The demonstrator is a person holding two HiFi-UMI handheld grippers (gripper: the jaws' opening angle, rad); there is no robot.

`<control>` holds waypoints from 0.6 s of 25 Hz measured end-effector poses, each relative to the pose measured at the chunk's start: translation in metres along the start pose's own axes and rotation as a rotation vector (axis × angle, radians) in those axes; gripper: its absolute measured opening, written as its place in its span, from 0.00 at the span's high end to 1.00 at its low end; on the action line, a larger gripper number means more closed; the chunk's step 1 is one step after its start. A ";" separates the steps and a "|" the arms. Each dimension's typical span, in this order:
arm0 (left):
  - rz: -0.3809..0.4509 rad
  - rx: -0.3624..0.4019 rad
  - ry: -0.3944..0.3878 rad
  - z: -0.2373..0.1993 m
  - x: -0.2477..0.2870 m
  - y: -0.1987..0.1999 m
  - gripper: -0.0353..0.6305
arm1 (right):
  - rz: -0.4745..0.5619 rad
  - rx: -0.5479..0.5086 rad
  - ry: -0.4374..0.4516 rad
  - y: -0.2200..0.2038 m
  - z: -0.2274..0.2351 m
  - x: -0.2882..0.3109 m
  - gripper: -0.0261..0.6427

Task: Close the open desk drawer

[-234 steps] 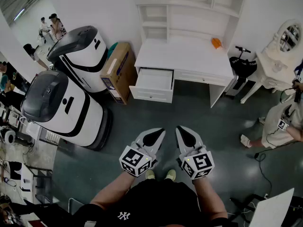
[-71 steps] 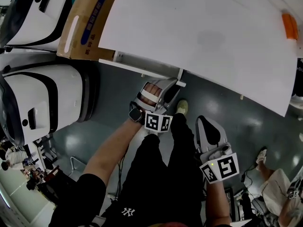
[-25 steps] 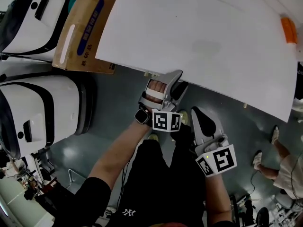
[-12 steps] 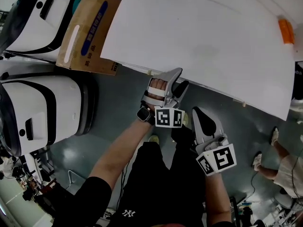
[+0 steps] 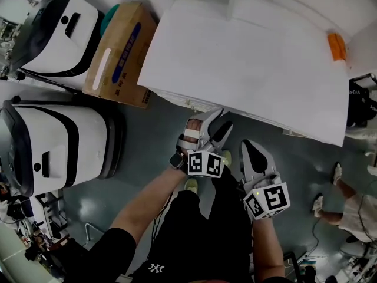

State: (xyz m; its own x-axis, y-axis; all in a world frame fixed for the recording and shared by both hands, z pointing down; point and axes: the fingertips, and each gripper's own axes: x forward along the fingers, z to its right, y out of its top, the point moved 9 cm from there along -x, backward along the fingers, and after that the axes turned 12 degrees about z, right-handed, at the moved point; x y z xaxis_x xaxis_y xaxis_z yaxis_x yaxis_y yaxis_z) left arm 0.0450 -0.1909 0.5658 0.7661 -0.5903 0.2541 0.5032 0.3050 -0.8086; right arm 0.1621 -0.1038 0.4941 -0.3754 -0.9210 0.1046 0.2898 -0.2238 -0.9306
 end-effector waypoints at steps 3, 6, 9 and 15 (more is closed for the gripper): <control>0.016 -0.040 -0.002 -0.009 -0.020 0.028 0.60 | 0.000 -0.011 -0.019 0.011 -0.011 -0.009 0.94; 0.043 -0.041 0.007 -0.020 -0.040 0.052 0.62 | 0.015 -0.021 -0.028 0.023 -0.022 -0.014 0.94; 0.058 -0.052 0.019 -0.033 -0.058 0.070 0.64 | 0.033 -0.032 -0.029 0.034 -0.036 -0.015 0.94; 0.111 -0.143 0.047 -0.057 -0.094 0.104 0.83 | 0.060 -0.051 -0.024 0.054 -0.064 -0.017 0.94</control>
State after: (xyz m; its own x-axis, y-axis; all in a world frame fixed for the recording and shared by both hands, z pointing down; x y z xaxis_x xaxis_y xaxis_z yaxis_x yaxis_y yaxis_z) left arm 0.0023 -0.1465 0.4275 0.7929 -0.5938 0.1367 0.3520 0.2633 -0.8982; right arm 0.1272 -0.0798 0.4199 -0.3373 -0.9398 0.0554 0.2657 -0.1515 -0.9521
